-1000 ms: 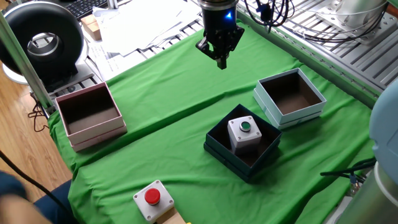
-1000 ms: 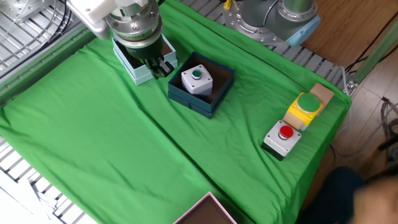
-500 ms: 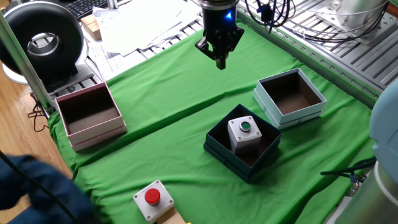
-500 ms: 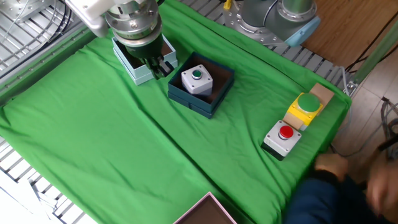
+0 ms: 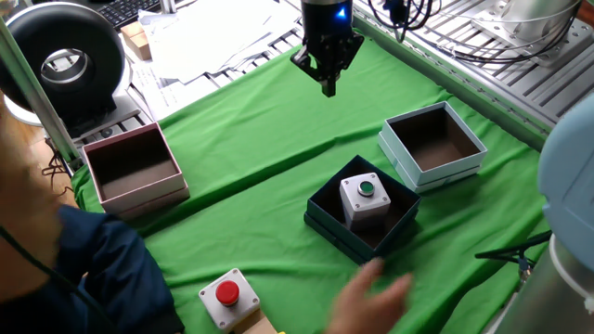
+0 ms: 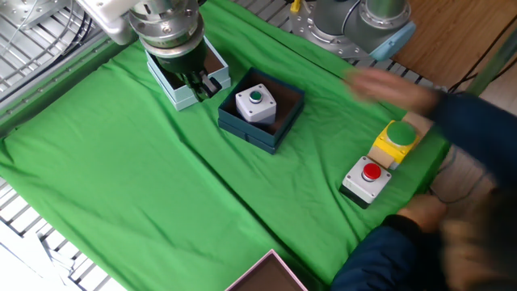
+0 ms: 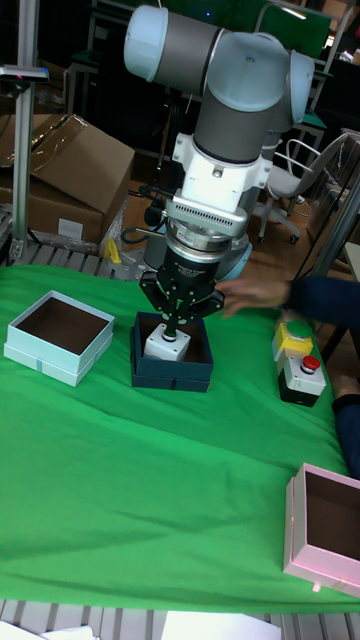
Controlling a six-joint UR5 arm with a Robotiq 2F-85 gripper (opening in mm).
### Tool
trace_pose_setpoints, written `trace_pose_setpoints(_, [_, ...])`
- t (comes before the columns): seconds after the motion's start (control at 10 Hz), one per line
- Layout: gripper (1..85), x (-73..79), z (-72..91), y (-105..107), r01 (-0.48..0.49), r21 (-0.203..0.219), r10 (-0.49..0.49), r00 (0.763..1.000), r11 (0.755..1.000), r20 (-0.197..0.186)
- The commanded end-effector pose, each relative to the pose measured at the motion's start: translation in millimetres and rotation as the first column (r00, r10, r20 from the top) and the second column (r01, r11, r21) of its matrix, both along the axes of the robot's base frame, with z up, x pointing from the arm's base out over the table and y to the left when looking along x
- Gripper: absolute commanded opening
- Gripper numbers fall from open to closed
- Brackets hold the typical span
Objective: Move an object from one box to another
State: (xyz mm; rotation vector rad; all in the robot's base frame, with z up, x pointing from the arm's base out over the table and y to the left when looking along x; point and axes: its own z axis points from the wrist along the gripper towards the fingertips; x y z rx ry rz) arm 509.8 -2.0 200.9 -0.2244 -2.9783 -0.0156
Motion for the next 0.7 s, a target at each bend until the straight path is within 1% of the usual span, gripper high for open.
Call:
trace_pose_setpoints(0.0, [1.0,16.4,1.1,3,-0.031,0.020,0.030,0.998,0.999,0.059])
trace_pose_setpoints(0.1, [1.0,27.5,0.2,0,-0.037,0.007,0.036,0.994,0.999,0.101])
trace_pose_setpoints(0.2, [1.0,32.2,-0.1,-2,-0.052,-0.002,0.052,0.991,0.999,0.119])
trace_pose_setpoints(0.3, [1.0,33.0,0.1,3,-0.064,0.019,0.061,0.990,0.998,0.124])
trace_pose_setpoints(0.5, [1.0,26.6,0.6,8,-0.084,0.040,0.080,0.992,0.996,0.102])
trace_pose_setpoints(0.6, [1.0,26.2,0.6,8,-0.092,0.041,0.087,0.991,0.995,0.101])
